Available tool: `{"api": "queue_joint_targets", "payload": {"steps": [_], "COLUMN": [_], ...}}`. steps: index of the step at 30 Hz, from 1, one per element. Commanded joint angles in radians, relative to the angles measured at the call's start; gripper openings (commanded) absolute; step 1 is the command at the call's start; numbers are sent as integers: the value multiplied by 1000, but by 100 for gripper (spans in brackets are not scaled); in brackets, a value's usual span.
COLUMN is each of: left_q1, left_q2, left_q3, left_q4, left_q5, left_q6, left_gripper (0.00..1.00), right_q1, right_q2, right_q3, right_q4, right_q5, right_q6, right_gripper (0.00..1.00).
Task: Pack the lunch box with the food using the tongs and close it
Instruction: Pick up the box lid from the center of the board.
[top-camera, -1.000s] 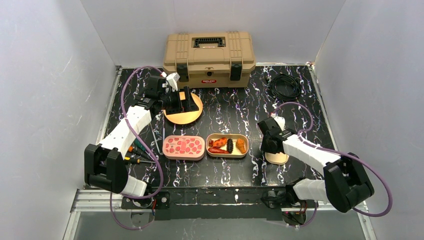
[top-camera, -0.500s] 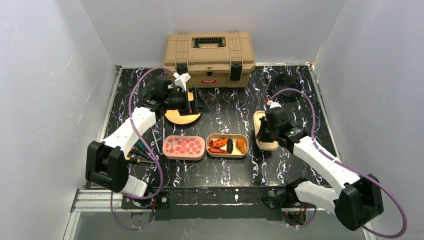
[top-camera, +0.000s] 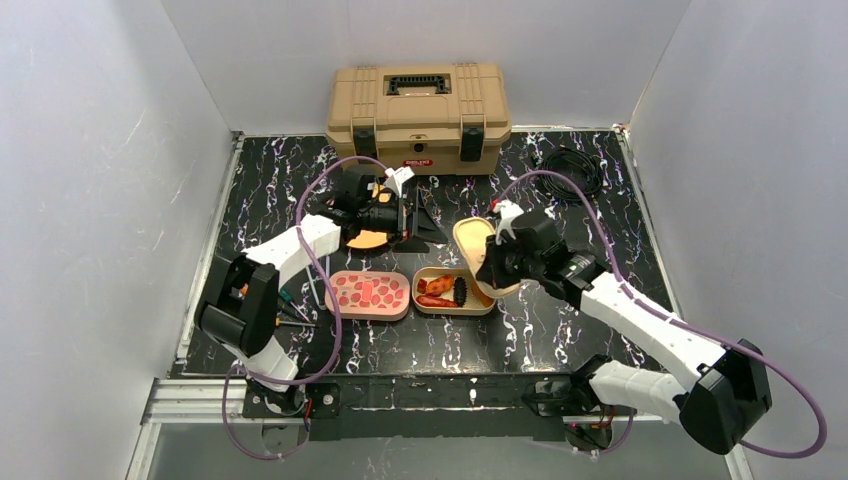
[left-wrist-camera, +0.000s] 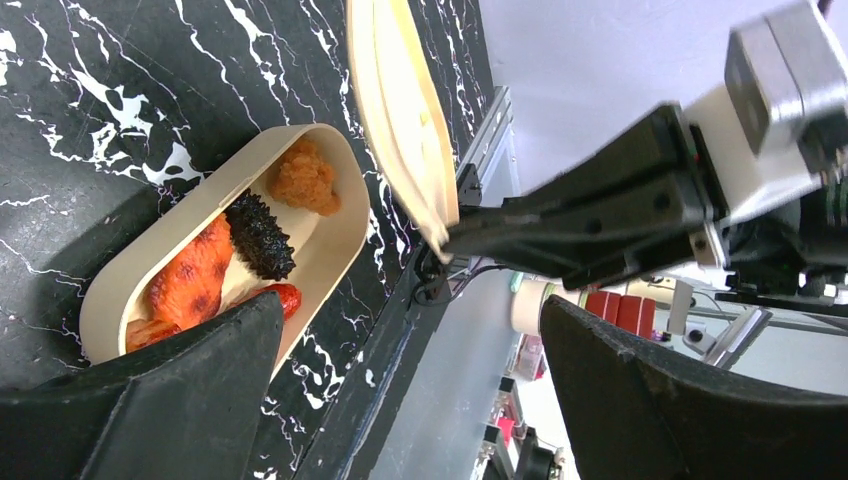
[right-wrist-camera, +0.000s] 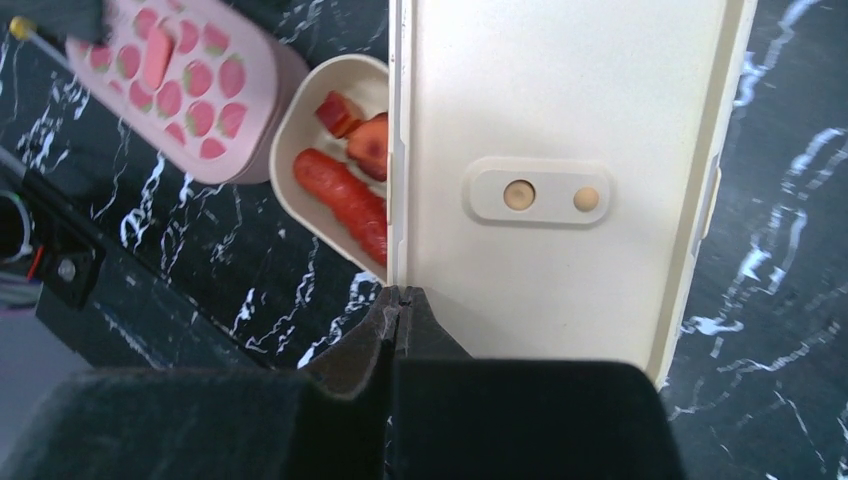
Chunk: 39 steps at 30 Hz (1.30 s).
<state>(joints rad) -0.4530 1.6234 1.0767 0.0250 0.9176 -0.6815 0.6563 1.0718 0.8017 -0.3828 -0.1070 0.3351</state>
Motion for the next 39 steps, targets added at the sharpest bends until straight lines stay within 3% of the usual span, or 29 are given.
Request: {"api": "queue_joint_targets", "payload": {"steps": [1,3,12,16,21,24,28,31,35,39], "left_q1": [-1,-1,-2,-1,0,16,56,84,110,125], "left_q2": [37,65,113,126,122,128,117,107,127,124], "left_q3": [6,10,18,18,15,10,2,-2,10,16], "left_q4": [26,27,21,25,29,34,38,38,36,37], "left_q5": [65,78,99,108,115,133,136,139,180,201], "left_q6": [-48,-62,-79,-92,-108,-135,-156,-166,-190,-196], "left_gripper": [96,91,39,25,0,0,0,0,0,0], "right_q1": [86,115,198,216,235,252,311,378,492,613], "right_q2": [17,40,105,131,157,165,135,106,100,137], "right_q3": [76,104,188,227,273,297,298,284,258,242], "right_q4": [87,79,52,22,-48,-99,-112,-100,-74,-56], "right_q5": [32,54,97,101,174,233,347,487,675,850], "right_q6": [-45,-57,-109,-142,-185,-212,-255,-305,-381,-454], "right_gripper": [1,1,1,1,1,4,41,57,71,77]}}
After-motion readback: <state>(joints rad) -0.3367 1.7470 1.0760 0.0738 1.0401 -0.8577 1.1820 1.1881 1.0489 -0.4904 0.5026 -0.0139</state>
